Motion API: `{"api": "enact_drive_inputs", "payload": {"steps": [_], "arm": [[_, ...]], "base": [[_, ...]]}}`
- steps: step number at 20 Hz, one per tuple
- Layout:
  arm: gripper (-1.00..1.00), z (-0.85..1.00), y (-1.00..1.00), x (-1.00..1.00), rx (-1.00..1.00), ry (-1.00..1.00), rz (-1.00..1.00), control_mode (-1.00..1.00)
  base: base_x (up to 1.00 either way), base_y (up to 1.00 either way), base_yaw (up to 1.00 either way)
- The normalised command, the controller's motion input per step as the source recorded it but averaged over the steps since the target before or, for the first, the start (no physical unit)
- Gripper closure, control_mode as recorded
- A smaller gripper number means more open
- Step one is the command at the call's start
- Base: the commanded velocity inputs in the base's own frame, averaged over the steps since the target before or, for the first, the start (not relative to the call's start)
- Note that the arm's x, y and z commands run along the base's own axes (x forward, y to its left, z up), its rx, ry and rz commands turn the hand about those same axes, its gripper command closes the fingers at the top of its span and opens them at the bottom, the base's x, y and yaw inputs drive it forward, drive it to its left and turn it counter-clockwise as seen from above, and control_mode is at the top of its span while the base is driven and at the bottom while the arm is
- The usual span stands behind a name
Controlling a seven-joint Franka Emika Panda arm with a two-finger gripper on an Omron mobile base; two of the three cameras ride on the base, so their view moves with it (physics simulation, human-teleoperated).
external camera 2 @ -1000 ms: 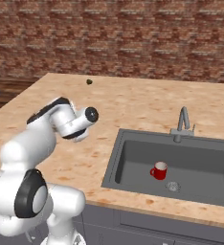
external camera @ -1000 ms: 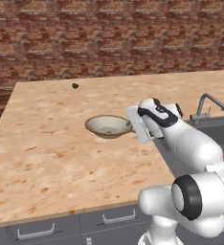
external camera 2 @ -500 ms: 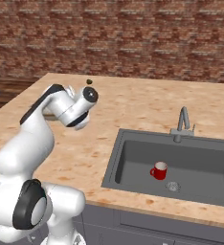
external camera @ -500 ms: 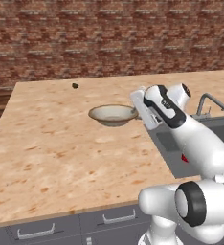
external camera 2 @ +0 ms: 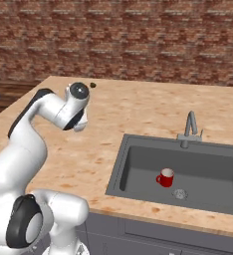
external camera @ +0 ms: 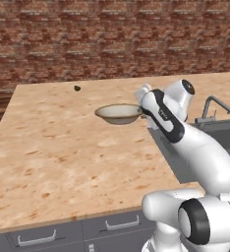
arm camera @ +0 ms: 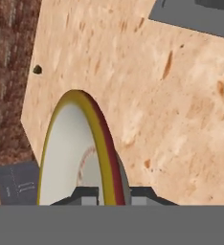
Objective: Pick the mug and place it in the sink. Pick the bowl and place it in the open cabinet and then close the cabinet.
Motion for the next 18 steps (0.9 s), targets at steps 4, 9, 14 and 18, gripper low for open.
{"api": "enact_drive_inputs", "payload": {"steps": [4,9,14,18], "arm": [[1.00,0.05,0.00,-0.31,0.00,-0.01,-0.33,-1.00],[1.00,0.11,0.00,-0.22,0.00,-0.02,-0.29,-1.00],[1.00,0.18,0.00,-0.08,0.00,0.00,-0.15,-1.00],[1.00,0.00,-0.13,-0.02,0.00,0.00,-0.03,-1.00]], "base": [[0.00,0.00,0.00],[0.00,0.00,0.00],[0.00,0.00,0.00],[0.00,0.00,0.00]]}}
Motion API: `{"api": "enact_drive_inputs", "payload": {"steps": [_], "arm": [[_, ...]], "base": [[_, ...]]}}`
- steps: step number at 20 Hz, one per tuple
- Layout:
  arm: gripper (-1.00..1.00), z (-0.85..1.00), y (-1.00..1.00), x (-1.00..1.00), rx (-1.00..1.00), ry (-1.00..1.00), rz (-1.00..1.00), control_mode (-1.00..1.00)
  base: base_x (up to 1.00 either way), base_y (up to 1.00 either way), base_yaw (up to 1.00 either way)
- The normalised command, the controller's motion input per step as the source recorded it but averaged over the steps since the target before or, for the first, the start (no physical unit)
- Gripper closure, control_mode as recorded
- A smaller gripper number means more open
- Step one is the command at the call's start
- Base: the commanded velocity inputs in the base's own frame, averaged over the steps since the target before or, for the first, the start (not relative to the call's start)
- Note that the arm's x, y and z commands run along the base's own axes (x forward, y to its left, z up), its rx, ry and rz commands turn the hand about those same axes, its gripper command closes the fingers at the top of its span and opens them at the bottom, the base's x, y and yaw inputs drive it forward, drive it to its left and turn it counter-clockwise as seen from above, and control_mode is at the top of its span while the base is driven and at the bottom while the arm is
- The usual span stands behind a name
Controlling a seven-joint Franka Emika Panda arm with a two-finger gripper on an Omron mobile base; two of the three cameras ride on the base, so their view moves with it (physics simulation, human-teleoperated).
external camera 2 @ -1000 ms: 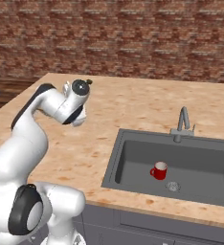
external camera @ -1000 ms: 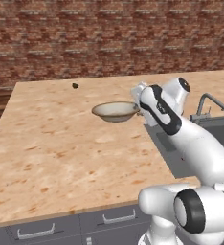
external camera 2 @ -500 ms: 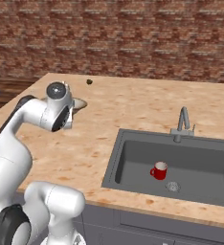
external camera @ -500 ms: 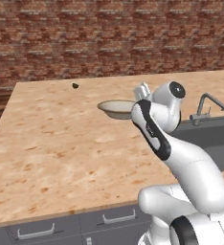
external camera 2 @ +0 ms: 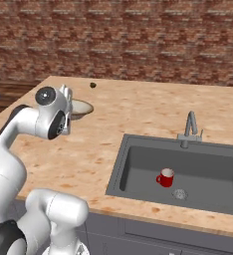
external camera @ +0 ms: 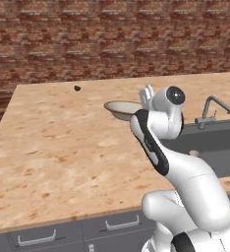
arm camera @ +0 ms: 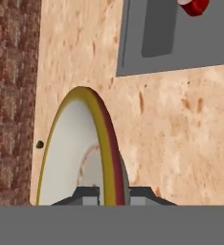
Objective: Pick the mug and place it in the sink. Pick the bowl and place it in the open cabinet and then close the cabinet.
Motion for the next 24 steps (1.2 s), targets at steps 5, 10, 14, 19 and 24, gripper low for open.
{"api": "enact_drive_inputs", "payload": {"steps": [5,10,14,19,24], "arm": [[1.00,0.00,-0.05,-0.03,0.00,0.00,-0.01,1.00],[1.00,0.00,0.00,0.00,0.00,0.00,0.00,1.00],[1.00,0.00,0.00,0.00,0.00,0.00,0.00,1.00],[1.00,0.00,0.00,0.00,0.00,0.00,0.00,1.00],[1.00,0.00,0.00,0.00,0.00,0.00,0.00,1.00]], "base": [[-0.25,-0.01,-0.14],[-0.25,0.10,-0.84],[0.00,0.17,-0.96],[-0.03,0.11,-0.98],[-0.21,0.20,-0.89]]}}
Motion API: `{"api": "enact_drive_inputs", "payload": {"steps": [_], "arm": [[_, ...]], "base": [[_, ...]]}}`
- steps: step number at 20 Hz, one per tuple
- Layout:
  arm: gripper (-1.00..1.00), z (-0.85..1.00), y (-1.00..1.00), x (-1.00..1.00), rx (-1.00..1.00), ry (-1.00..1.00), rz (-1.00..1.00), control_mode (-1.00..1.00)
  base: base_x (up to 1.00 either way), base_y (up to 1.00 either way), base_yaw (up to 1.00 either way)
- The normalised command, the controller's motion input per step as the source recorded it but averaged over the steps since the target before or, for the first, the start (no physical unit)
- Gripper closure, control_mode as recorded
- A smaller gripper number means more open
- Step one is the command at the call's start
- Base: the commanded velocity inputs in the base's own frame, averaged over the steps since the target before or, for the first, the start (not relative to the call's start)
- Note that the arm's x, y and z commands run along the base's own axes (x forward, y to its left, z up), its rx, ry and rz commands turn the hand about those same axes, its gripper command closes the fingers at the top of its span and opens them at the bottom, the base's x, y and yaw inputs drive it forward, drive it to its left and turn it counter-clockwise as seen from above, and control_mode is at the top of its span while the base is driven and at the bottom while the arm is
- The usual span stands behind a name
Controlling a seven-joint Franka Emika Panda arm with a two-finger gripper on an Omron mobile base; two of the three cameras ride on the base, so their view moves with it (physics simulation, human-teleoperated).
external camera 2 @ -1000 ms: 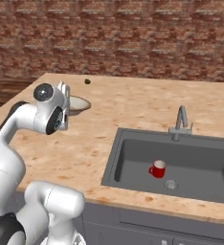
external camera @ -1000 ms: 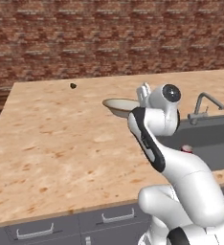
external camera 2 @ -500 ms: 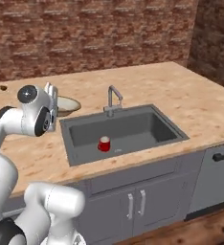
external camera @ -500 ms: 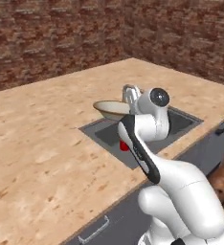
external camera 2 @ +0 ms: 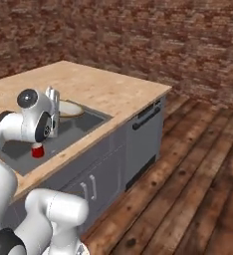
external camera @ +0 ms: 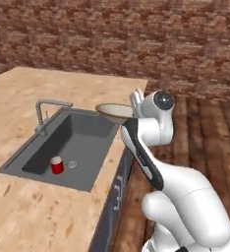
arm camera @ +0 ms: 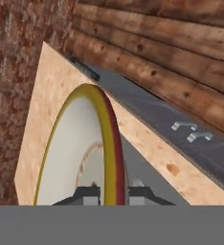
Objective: Pick the mug and place it in the sink. Pick the bowl and place it in the open cabinet and then close the cabinet.
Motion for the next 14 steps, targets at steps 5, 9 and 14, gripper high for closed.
{"api": "enact_drive_inputs", "payload": {"steps": [5,9,14], "arm": [[1.00,0.00,0.00,0.00,0.00,0.00,0.00,1.00],[1.00,0.00,0.00,0.00,0.00,0.00,0.00,1.00],[1.00,0.00,0.00,0.00,0.00,0.00,0.00,1.00]], "base": [[-0.02,0.35,-0.90],[-0.05,0.35,-0.91],[-0.08,0.60,-0.74]]}}
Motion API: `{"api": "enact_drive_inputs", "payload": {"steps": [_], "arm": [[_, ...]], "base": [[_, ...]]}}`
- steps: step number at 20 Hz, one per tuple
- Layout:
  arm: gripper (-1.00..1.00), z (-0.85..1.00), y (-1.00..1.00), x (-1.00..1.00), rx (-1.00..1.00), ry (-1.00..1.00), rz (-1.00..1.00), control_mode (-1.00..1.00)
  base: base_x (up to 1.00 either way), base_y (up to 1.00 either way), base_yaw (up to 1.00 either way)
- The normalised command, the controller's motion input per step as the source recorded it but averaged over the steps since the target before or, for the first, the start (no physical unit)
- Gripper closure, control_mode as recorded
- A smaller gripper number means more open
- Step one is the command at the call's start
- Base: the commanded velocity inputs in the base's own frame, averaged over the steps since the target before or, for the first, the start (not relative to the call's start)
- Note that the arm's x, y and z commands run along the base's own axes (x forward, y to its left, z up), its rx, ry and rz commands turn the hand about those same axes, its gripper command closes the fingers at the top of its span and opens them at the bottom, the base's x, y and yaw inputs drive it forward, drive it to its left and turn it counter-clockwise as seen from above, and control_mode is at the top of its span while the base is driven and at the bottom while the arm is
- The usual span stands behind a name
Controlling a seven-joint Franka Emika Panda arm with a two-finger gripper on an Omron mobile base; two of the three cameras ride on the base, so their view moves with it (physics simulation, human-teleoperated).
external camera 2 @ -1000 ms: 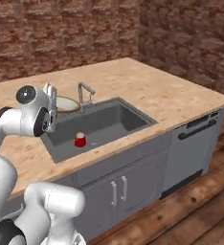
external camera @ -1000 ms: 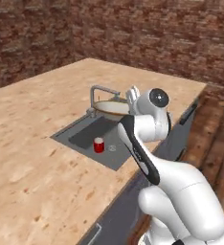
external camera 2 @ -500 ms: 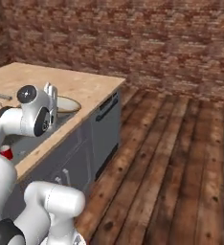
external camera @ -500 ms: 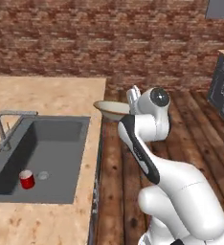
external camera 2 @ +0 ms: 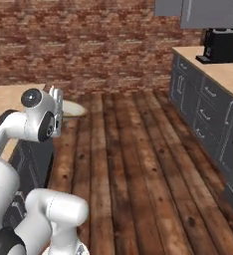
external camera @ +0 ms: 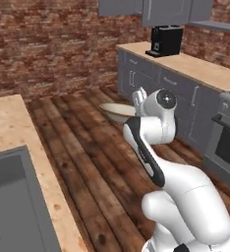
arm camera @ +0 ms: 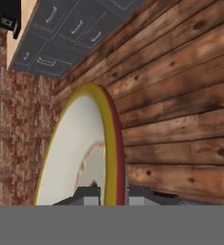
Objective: Pick the mug and place it in the sink. Pick the bowl and place it in the open cabinet and then close the cabinet.
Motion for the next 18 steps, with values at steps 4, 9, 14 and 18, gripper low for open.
{"api": "enact_drive_inputs", "payload": {"steps": [4,9,14,18], "arm": [[1.00,0.00,0.00,0.00,0.00,0.00,0.00,1.00],[1.00,0.00,0.00,0.00,0.00,0.00,0.00,1.00],[1.00,0.00,0.00,0.00,0.00,0.00,0.00,1.00],[1.00,0.00,0.00,0.00,0.00,0.00,0.00,1.00]], "base": [[0.97,0.10,-0.45],[1.00,-0.15,-0.12],[1.00,-0.40,0.01],[1.00,0.05,-0.01]]}}
